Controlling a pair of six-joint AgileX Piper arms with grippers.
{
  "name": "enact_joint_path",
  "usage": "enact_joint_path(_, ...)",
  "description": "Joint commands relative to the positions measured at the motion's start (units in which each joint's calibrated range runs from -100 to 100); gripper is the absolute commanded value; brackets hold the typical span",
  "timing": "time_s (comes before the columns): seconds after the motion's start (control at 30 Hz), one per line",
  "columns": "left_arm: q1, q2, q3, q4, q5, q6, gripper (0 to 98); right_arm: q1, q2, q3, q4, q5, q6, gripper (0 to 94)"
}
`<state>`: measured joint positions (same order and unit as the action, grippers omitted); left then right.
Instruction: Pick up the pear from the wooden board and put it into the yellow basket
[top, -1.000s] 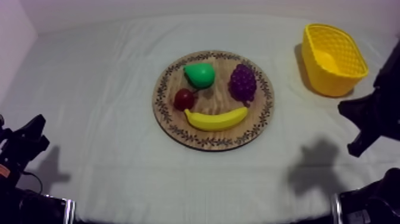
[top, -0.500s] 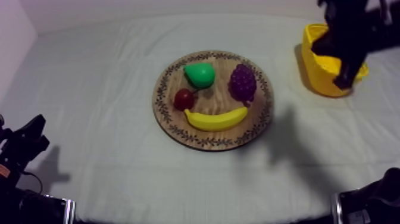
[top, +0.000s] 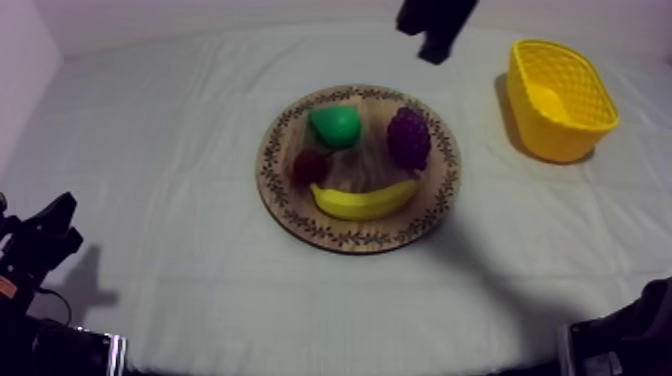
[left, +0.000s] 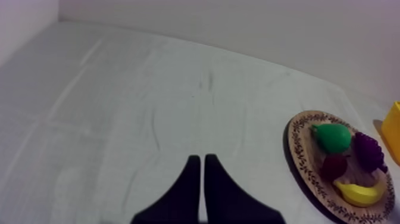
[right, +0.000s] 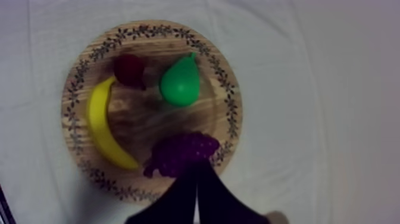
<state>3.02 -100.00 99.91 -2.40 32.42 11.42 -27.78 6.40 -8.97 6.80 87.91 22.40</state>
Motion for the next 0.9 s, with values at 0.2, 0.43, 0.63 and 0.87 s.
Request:
enact_joint_path(0.2, 0.0, 0.0, 0.0, -0.02, 0.0, 0.0, 0.1, -1.4, 12.9, -10.3, 1.2, 1.8, -0.9, 24.0)
enact_joint_path(0.43, 0.0, 0.0, 0.0, -0.02, 0.0, 0.0, 0.1, -1.5, 15.8, -12.2, 2.7, 1.9, -1.7, 49.7)
enact_joint_path(0.63, 0.0, 0.0, 0.0, -0.02, 0.0, 0.0, 0.1, -1.5, 19.0, -14.1, 3.2, 2.5, -2.7, 59.5)
enact_joint_path(0.87, 0.0, 0.0, 0.0, -0.02, 0.0, 0.0, 0.1, -1.5, 27.2, -16.2, 3.2, 2.0, -4.5, 63.6)
